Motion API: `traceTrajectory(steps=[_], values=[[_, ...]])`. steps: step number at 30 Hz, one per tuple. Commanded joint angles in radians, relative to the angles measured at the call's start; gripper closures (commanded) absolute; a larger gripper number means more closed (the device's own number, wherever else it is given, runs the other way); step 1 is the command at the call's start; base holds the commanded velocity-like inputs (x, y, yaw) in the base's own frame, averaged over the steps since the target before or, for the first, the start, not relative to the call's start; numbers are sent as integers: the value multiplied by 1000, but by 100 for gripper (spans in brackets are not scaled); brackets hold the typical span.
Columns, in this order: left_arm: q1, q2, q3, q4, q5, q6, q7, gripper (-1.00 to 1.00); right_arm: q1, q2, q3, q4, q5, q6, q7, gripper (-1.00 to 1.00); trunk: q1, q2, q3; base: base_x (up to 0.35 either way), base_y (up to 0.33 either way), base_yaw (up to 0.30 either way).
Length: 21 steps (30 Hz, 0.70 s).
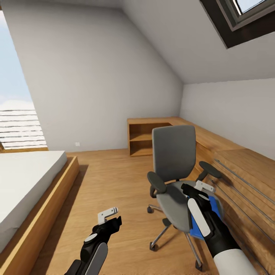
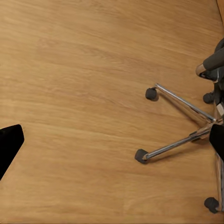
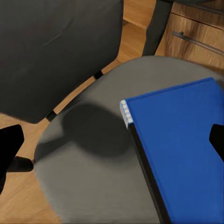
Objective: In the bedroom, organize the workspace by keeping the computer under the desk, ensuring the monitor is on the desk, placing the keyboard on the desk next to the monitor, placing the mouse on the desk next to the keyboard, moving the folder from the swivel chair onto the desk next to the mouse, stacking the notebook on top of the folder with the pen on top of the notebook, and positioning the swivel chair next to the desk.
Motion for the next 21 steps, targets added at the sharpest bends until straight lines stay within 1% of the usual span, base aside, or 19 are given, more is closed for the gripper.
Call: traceTrajectory(steps=[1,7,8,12,13,14,16,18,19,20,21], values=[[-1,0,-1,-1,8,2,9,-100,-1,-1,3,-2,-6,4,-8,-100,0,-1,-1,-30,28,-1],[-1,0,-1,-1,7,2,9,-100,-1,-1,3,-1,-6,4,-8,-100,0,-1,-1,-12,12,-6],[-1,1,2,-3,7,2,11,-100,-1,-2,2,0,-7,4,-7,-100,0,-1,-1,-1,1,-242],[-1,1,30,-3,8,2,13,-100,-1,-2,-4,1,-10,3,-5,-100,0,-1,0,0,0,-267],[-1,0,53,-4,10,2,13,-100,-1,-3,-10,2,-20,2,-4,-100,0,-1,0,0,0,-280],[-1,0,65,-5,12,2,13,-100,-1,-3,-13,3,-28,1,-4,-100,0,-1,0,0,0,-282],[-1,-1,99,-15,17,3,12,-100,0,-6,-24,6,-76,0,-2,-100,0,-1,0,0,0,-287],[-1,-2,108,-25,21,3,11,-100,0,-10,-29,6,-104,0,-1,-100,0,-1,0,0,0,-289],[-1,-2,114,-34,28,4,11,-100,0,-18,-34,7,-131,-1,-1,-100,0,-1,0,0,0,-290],[-1,-2,120,-44,43,4,11,-100,0,-34,-47,7,-175,-1,1,-100,0,-1,0,0,0,-291],[-1,-1,122,-46,49,4,12,-100,0,-40,-53,8,-192,-1,2,-100,0,-1,0,0,0,-291]])
